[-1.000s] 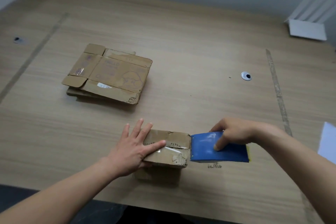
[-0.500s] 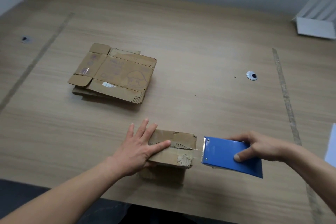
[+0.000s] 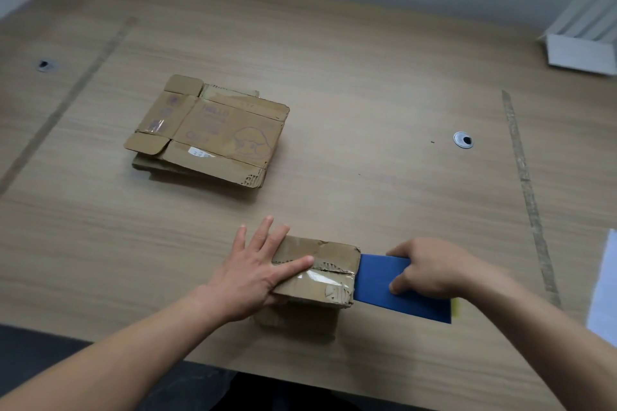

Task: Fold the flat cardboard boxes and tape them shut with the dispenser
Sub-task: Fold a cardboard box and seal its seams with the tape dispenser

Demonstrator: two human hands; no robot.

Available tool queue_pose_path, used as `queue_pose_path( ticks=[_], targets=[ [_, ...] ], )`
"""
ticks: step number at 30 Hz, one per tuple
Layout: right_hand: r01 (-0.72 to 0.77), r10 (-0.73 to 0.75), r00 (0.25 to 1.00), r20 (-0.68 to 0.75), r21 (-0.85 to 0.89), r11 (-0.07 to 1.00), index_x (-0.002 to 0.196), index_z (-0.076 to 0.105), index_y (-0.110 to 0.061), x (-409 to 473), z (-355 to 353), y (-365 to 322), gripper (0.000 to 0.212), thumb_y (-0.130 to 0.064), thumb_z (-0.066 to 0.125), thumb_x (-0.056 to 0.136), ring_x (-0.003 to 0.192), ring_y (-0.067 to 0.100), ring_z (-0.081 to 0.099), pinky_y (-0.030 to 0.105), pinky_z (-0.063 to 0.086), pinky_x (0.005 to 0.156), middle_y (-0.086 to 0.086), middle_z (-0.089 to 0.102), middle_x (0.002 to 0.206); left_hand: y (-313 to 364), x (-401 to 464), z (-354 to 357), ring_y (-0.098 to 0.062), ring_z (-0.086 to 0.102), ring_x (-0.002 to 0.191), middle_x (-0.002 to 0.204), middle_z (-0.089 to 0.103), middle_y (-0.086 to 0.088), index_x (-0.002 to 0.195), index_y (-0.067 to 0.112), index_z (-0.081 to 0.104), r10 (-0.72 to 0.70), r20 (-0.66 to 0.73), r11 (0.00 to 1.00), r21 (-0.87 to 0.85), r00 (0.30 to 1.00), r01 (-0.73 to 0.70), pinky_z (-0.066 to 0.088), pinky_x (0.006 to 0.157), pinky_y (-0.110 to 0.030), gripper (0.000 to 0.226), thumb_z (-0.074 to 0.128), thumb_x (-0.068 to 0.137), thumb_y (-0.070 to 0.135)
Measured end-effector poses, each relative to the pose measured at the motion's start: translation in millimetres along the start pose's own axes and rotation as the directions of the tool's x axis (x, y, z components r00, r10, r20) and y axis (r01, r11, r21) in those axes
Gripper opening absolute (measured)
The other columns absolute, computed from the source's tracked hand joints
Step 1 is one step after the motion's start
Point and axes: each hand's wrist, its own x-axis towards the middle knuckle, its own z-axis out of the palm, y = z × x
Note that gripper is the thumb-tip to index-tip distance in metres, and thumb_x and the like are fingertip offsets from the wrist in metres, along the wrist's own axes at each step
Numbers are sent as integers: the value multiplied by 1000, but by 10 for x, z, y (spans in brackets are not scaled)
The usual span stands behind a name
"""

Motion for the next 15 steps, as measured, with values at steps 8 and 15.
queue_pose_path(
  ticks=[8, 15],
  targets=[
    [-13, 22, 997, 77, -110, 994, 120, 60, -26, 32, 262, -93, 46, -48, 70, 80, 100, 18, 62, 32, 53, 86, -3, 67, 116, -6, -6, 27, -46, -3, 148, 159, 6, -17, 147, 60, -4, -2, 46, 994, -109, 999, 7, 11, 109, -72, 84, 47, 82, 77],
    [-81, 25, 977, 210, 266, 961, 141, 47, -29, 173, 563, 115, 74, -38, 83, 77, 96, 9, 64, 19, 50, 74, -5, 62, 116, -22, -5, 12, -43, -22, 146, 159, -14, -12, 144, 62, -12, 11, 94, 983, -183, 996, 6, -3, 112, -71, 82, 44, 85, 74]
  ],
)
